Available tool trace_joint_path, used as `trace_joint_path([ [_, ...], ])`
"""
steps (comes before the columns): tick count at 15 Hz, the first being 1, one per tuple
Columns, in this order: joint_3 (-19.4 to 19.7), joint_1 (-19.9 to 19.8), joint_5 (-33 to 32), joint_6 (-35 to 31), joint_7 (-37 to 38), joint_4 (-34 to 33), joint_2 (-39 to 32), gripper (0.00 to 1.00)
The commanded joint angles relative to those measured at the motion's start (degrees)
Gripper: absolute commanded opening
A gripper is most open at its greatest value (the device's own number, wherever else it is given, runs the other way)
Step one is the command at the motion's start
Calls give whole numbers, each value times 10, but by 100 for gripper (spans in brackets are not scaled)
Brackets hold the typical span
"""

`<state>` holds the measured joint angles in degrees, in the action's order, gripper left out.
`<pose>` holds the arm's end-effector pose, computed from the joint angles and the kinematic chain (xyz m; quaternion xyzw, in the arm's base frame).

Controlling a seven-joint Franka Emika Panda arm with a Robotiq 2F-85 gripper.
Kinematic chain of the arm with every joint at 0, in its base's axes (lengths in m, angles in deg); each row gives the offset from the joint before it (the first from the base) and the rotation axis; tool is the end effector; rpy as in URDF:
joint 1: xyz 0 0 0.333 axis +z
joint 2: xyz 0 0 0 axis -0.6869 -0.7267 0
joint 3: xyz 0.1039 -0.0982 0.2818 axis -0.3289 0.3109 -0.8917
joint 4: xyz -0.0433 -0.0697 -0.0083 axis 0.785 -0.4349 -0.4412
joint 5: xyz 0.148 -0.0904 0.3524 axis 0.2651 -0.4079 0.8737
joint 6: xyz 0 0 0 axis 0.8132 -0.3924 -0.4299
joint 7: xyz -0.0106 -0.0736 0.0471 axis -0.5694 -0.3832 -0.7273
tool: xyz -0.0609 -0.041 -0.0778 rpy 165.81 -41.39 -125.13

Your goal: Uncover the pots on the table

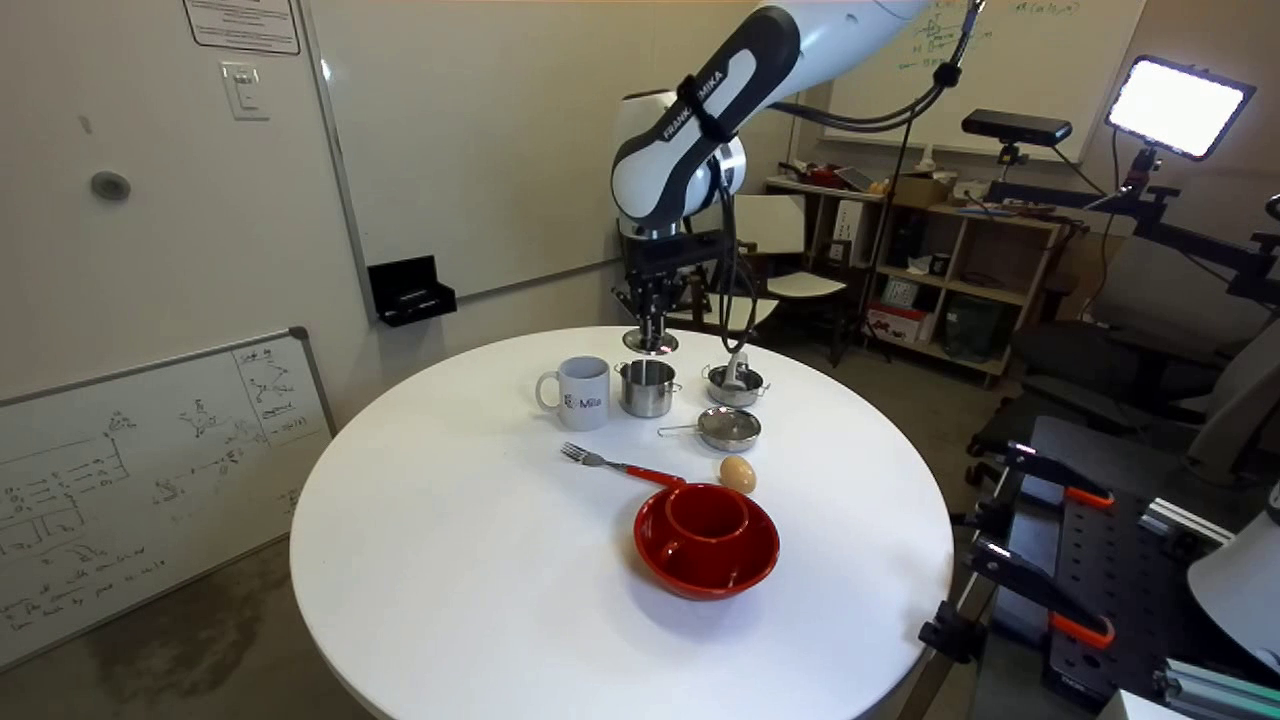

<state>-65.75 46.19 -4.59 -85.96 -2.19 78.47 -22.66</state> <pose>0.7139 -0.0829 0.1686 0.9738 -0.2098 0.0345 0.0807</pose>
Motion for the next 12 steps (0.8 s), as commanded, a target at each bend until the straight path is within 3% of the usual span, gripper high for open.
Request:
trace_joint_path([
  [1, 41, 45, -30, 2, 85, 114, 90, 5],
  [6, 61, 61, -28, -22, 185, 257, 177, 5],
  [12, 66, 50, -26, -85, 294, 432, 262, 5],
])
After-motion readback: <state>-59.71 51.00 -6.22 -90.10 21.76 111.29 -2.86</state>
